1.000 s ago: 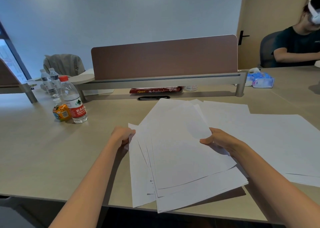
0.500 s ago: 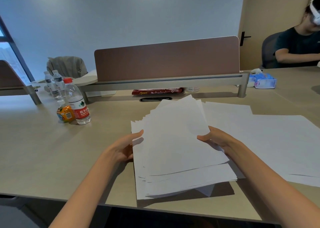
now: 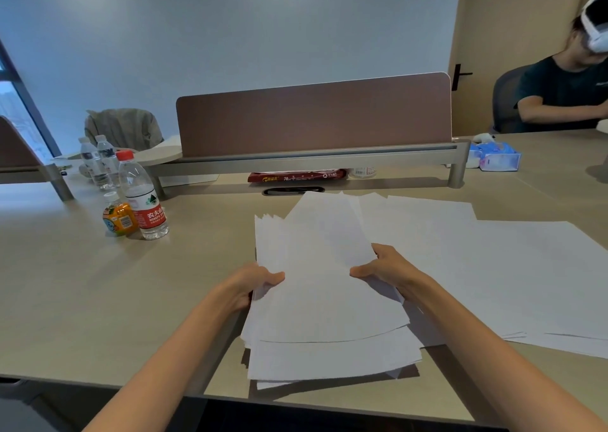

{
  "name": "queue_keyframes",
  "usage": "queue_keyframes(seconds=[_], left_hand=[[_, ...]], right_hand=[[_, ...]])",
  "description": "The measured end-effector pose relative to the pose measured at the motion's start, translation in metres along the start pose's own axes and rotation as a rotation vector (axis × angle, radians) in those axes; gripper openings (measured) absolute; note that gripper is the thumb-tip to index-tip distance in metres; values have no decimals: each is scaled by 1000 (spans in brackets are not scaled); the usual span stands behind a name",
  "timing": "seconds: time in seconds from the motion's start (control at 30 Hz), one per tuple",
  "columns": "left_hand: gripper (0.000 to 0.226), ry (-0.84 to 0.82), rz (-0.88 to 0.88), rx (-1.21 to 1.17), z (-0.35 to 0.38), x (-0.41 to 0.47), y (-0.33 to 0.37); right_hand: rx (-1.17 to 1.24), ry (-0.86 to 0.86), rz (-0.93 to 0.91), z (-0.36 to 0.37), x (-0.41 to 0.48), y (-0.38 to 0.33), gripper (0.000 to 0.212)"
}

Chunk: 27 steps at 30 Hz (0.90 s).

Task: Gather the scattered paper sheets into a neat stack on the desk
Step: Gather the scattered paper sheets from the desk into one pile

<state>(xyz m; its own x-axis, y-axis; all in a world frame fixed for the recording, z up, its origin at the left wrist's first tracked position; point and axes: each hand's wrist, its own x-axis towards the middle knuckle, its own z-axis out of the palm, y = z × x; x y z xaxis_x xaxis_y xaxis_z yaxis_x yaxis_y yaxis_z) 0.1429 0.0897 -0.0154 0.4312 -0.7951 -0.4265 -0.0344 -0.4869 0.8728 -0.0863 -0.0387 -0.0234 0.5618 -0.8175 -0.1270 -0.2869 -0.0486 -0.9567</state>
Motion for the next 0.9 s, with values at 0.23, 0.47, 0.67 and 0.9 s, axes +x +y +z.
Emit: queue_keyframes(seconds=[0.23,0.47,0.67,0.9], left_hand=[[35,229,256,-104,21,-13,0],[35,300,360,-162,10,-16,7],[21,407,394,-163,-23,-14,15],[41,461,451,-258,-51,-24,29]], right_hand=[[-307,270,-240,-4,5,12,44],[-721,128,-208,-23,13,42,38],[-822,125,-229,-24,16,46,45],[-829,131,-227,-24,18,45,45]])
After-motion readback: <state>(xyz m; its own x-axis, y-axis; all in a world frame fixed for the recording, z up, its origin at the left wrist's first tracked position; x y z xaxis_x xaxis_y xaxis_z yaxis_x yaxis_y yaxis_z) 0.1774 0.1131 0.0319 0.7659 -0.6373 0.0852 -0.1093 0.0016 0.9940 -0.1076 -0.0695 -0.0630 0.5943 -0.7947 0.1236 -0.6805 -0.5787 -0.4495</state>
